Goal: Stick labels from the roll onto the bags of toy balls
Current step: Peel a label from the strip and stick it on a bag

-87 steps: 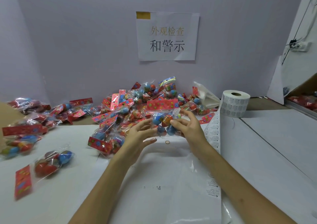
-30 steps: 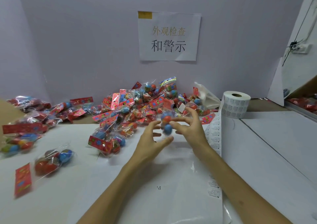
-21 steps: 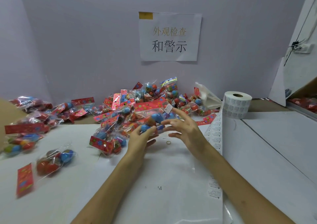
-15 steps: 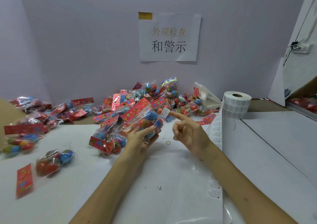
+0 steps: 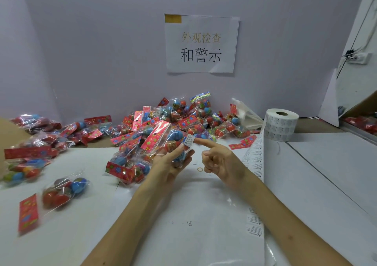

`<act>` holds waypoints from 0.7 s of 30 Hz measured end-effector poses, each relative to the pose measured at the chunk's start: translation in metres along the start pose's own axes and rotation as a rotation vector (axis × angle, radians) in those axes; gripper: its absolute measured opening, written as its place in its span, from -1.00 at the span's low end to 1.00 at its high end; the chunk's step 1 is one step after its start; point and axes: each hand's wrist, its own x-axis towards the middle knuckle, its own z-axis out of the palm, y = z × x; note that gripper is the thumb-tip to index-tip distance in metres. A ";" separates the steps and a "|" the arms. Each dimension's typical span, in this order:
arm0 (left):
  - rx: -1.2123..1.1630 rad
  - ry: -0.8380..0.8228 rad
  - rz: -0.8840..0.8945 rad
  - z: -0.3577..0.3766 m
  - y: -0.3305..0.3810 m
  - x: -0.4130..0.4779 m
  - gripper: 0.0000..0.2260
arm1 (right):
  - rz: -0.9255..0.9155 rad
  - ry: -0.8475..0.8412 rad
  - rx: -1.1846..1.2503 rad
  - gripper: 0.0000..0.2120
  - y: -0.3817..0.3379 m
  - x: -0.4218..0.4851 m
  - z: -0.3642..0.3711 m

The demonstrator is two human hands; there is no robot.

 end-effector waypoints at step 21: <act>0.002 -0.005 -0.038 -0.002 -0.001 0.002 -0.66 | -0.033 0.227 -0.920 -0.19 0.027 0.005 -0.004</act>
